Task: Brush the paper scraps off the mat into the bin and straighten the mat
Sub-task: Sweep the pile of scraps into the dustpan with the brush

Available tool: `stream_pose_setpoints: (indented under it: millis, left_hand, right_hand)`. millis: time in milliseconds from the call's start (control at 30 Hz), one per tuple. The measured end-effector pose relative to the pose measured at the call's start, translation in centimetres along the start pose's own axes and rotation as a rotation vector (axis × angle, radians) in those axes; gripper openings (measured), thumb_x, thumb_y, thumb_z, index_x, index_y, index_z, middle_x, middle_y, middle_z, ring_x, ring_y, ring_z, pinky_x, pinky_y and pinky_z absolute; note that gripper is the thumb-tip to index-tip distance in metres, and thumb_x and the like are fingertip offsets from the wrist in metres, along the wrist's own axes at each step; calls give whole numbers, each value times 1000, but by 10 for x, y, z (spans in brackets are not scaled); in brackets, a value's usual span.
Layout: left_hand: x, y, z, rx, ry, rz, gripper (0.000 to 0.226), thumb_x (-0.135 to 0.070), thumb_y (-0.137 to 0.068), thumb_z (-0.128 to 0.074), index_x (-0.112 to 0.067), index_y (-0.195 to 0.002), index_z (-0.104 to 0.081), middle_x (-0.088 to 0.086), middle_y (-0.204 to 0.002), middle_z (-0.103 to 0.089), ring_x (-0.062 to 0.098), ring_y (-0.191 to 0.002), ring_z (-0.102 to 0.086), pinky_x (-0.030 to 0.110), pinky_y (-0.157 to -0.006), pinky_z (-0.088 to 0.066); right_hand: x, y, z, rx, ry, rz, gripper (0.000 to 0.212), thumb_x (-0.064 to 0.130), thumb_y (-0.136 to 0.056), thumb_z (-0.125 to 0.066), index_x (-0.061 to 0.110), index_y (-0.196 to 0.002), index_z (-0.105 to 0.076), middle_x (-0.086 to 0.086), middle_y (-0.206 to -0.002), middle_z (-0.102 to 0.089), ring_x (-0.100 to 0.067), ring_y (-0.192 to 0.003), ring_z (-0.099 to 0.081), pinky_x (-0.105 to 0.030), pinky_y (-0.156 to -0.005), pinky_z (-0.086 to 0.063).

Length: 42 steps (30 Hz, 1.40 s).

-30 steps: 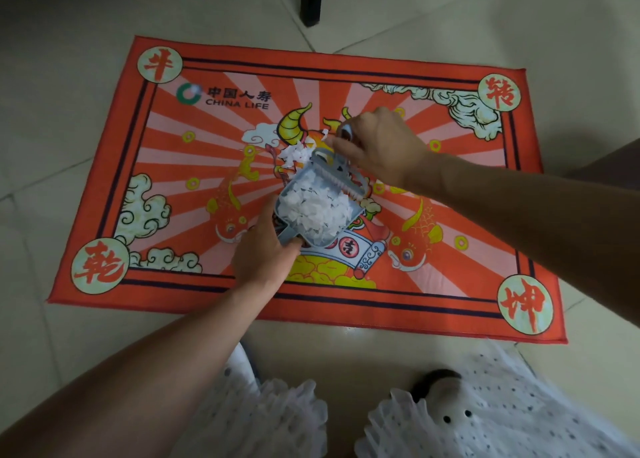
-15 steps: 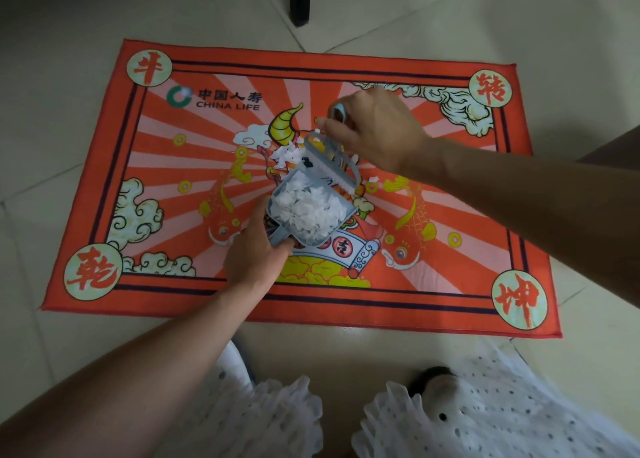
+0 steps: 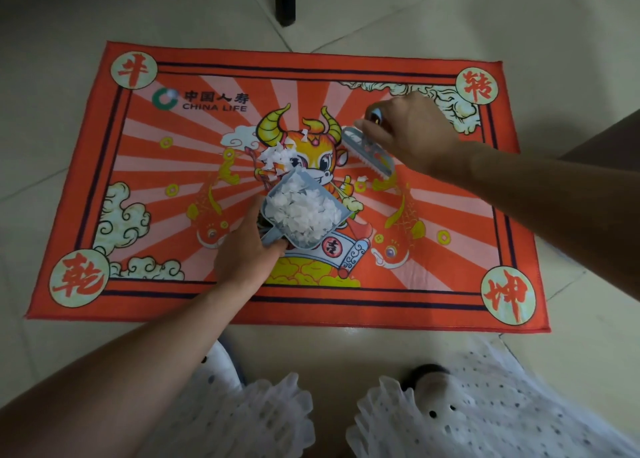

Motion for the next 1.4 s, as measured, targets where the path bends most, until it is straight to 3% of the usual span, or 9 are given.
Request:
stream_pose_setpoints:
  millis: [100,300,533,767,967,1133,1267,1400]
  left_hand:
    - [-1,0,-2,-3,-2,-4,83,-30,-82,-73,-43,-148,-24,-9,-105,-68,21,-88,-69,41,-73,-55]
    - [-1,0,-3,-8,5,6,85,-27,-80,-74,-43,-148,-26,-9,-121,-65,23,-95,-67,38,-76,-52]
    - [-1,1,-3,-21,5,9,86,-24,-82,-73,-38,-151,-24,1,-120,-65,28,-100,-65,35,-76,-48]
    - [3,2,-6,-23,41,-1,87,-27,-83,-74,-40,-151,-22,0,-131,-61,28,-110,-63,36,-82,-50]
    - [7,12,-6,-51,77,16,87,-24,-84,-74,-38,-152,-23,1,-131,-61,29,-107,-64,31,-76,-45]
    - [20,22,-6,-102,79,36,84,-32,-83,-74,-38,-152,-25,0,-113,-69,28,-100,-66,30,-71,-43]
    - [25,23,-7,-96,93,48,84,-34,-84,-73,-37,-151,-23,-3,-103,-72,23,-97,-66,28,-70,-41]
    - [19,21,-3,-96,52,43,84,-31,-84,-73,-36,-152,-24,-9,-99,-65,21,-89,-66,26,-58,-37]
  right_hand:
    - [9,1,-6,31,-66,30,45,37,-101,-43,6,-75,-62,-10,-57,-58,-26,-48,-53,-28,-48,-40]
    - [38,-2,-19,74,-158,64,46,39,-101,-44,9,-66,-50,-4,-49,-46,-21,-43,-45,-28,-48,-31]
    - [55,-14,-25,79,-191,69,47,41,-99,-45,15,-61,-39,-2,-49,-39,-21,-42,-39,-30,-48,-31]
    - [54,-24,-7,3,-265,45,47,40,-97,-46,16,-57,-40,-6,-51,-48,-23,-44,-45,-33,-46,-37]
    - [41,-34,12,-128,-313,-31,51,40,-96,-46,3,-61,-52,-15,-55,-57,-29,-48,-45,-36,-51,-38]
    - [31,-42,14,-186,-295,-114,51,46,-94,-45,6,-68,-62,-11,-59,-63,-29,-54,-56,-40,-58,-48]
    - [38,-43,11,-100,-108,-53,49,47,-96,-42,7,-74,-61,-11,-59,-55,-33,-55,-53,-38,-53,-45]
    - [49,-26,-11,58,-51,94,46,41,-100,-42,9,-72,-56,-3,-51,-48,-20,-43,-45,-30,-48,-36]
Point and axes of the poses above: each hand's wrist, its own y-axis away from the middle knuckle, its own z-axis out of the back of the hand, x = y × z, the point moved 8 cm from there along -y, towards the middle knuckle
